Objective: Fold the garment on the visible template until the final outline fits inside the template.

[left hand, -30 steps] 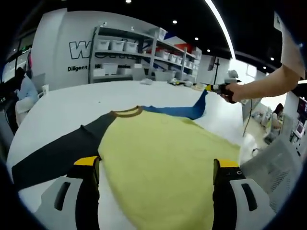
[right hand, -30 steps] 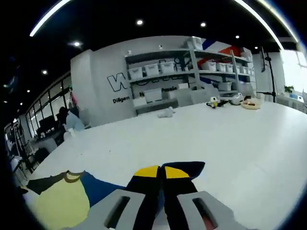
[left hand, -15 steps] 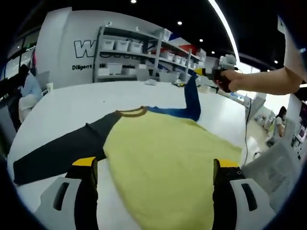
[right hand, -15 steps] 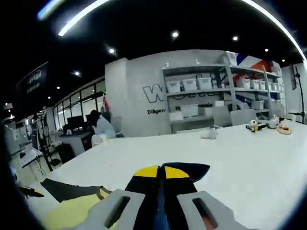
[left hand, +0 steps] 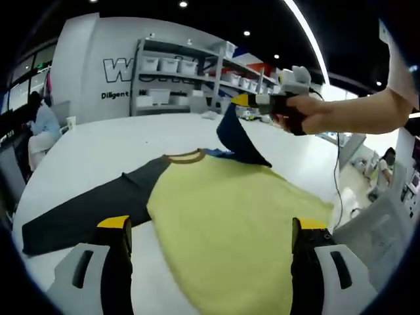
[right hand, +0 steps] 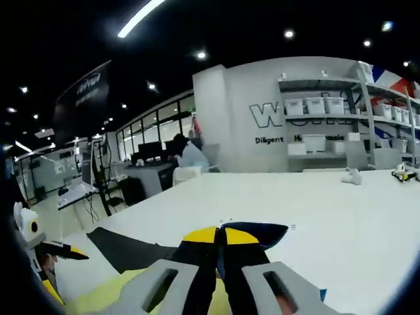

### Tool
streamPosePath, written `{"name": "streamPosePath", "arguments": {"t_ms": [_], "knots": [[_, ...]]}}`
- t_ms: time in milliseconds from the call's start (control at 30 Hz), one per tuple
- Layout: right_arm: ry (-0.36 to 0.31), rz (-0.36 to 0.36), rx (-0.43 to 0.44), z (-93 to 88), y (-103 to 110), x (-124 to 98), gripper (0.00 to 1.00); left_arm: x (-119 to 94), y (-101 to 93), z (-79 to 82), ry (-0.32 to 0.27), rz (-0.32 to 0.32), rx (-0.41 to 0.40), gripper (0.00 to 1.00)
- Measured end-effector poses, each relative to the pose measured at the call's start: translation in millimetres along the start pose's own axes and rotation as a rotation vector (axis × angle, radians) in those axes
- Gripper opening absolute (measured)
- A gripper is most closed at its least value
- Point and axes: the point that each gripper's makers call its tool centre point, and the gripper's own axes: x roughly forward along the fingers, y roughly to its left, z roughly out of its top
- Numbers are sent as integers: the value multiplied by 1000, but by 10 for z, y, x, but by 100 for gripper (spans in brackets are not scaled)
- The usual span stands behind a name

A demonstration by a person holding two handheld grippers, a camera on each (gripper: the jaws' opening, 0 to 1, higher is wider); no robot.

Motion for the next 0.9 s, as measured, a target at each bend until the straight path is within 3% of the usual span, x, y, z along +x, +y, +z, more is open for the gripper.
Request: {"name": "streamPosePath", "arguments": {"t_ms": [233, 400, 667, 900], "knots": [[103, 85, -48, -524, 481, 334, 0, -50, 64, -9, 0, 18, -3, 99], [154, 117, -73, -775, 707, 500, 0, -55, 71, -29, 13, 22, 4, 99], [248, 206, -177, -1164, 1053, 583, 0, -48, 73, -79, 28, 28, 0, 99], [288, 246, -231, -1388, 1283, 643, 0, -73, 95, -83, 30, 42, -4, 99]]}}
